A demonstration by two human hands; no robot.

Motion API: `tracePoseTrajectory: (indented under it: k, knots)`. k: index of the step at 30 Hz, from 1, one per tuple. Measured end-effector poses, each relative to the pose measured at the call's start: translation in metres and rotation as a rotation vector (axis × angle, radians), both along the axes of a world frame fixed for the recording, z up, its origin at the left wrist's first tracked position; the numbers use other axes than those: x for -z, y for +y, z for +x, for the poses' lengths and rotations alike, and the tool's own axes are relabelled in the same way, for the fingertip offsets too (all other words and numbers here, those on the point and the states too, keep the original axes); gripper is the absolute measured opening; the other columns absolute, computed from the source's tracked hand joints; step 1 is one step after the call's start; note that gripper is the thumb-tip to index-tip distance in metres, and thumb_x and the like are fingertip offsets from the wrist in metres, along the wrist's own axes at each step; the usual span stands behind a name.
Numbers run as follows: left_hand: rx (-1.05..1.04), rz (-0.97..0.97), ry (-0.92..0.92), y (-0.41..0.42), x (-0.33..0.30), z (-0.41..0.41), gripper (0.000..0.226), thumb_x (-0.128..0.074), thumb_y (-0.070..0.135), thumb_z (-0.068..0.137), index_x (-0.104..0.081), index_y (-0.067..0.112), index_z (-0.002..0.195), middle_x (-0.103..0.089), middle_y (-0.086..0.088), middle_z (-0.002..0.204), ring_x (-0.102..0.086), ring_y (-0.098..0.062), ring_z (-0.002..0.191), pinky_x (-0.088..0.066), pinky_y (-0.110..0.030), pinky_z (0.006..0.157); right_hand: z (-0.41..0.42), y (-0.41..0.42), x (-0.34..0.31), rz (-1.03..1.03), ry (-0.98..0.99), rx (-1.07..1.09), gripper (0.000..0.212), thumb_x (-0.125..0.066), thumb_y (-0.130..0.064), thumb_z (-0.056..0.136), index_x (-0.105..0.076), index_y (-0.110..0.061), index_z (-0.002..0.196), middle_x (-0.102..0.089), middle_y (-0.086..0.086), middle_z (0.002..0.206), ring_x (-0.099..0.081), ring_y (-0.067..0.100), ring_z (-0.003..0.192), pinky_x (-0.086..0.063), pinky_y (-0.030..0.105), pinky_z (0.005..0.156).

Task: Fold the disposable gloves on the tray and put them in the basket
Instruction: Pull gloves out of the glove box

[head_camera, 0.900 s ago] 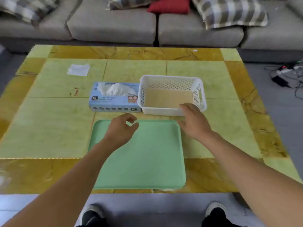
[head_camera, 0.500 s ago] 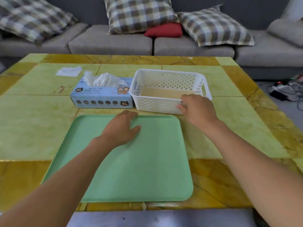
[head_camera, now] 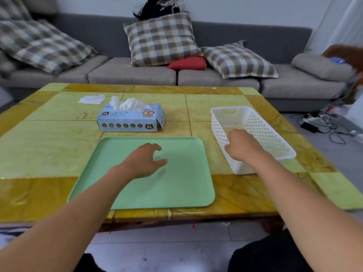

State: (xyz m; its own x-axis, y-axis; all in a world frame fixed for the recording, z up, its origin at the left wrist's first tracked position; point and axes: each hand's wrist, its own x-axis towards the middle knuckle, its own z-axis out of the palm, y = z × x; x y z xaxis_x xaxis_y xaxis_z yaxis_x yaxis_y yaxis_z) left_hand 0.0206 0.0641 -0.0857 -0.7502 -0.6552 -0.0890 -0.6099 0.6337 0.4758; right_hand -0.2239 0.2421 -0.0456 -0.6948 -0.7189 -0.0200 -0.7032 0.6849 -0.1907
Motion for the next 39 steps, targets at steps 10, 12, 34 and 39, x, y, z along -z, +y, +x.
tracePoseTrajectory:
  k: [10, 12, 34, 39]
  knots:
    - [-0.021, -0.05, 0.157, -0.012, -0.002, -0.01, 0.044, -0.067, 0.049, 0.09, -0.062, 0.024, 0.126, -0.061, 0.005, 0.126, -0.06, -0.013, 0.102, -0.05, -0.033, 0.089, 0.044, -0.008, -0.025, -0.024, 0.119, 0.008, 0.028, -0.067, -0.033, 0.089, -0.059, -0.017, 0.11, -0.063, 0.002, 0.104, -0.061, 0.025, 0.087, -0.038, 0.032, 0.061]
    - [-0.017, -0.057, 0.212, -0.022, -0.013, -0.018, 0.043, -0.066, 0.05, 0.091, -0.063, 0.024, 0.125, -0.062, 0.007, 0.12, -0.06, -0.013, 0.102, -0.05, -0.033, 0.088, 0.041, -0.022, -0.023, -0.035, 0.116, 0.021, 0.04, -0.067, -0.028, 0.091, -0.051, -0.018, 0.126, -0.062, 0.003, 0.109, -0.059, 0.027, 0.089, -0.039, 0.033, 0.065]
    - [-0.4, -0.045, 0.257, -0.127, -0.002, 0.053, 0.089, -0.066, 0.047, 0.092, -0.016, 0.017, 0.159, -0.026, -0.001, 0.16, -0.046, -0.024, 0.135, -0.041, -0.038, 0.105, 0.067, -0.296, 0.0, -0.317, -0.837, 0.075, 0.147, -0.083, -0.084, 0.039, -0.016, -0.032, 0.159, -0.026, 0.004, 0.164, -0.04, 0.034, 0.143, -0.039, 0.055, 0.113]
    - [-0.554, 0.117, 0.361, -0.157, 0.01, 0.061, 0.099, -0.068, 0.044, 0.092, -0.003, 0.016, 0.161, -0.009, -0.005, 0.168, -0.023, -0.026, 0.151, -0.028, -0.041, 0.117, 0.068, -0.302, 0.025, -0.412, -0.789, 0.037, 0.113, -0.088, -0.045, 0.075, -0.018, -0.022, 0.161, -0.032, 0.001, 0.162, -0.04, 0.027, 0.143, -0.039, 0.042, 0.114]
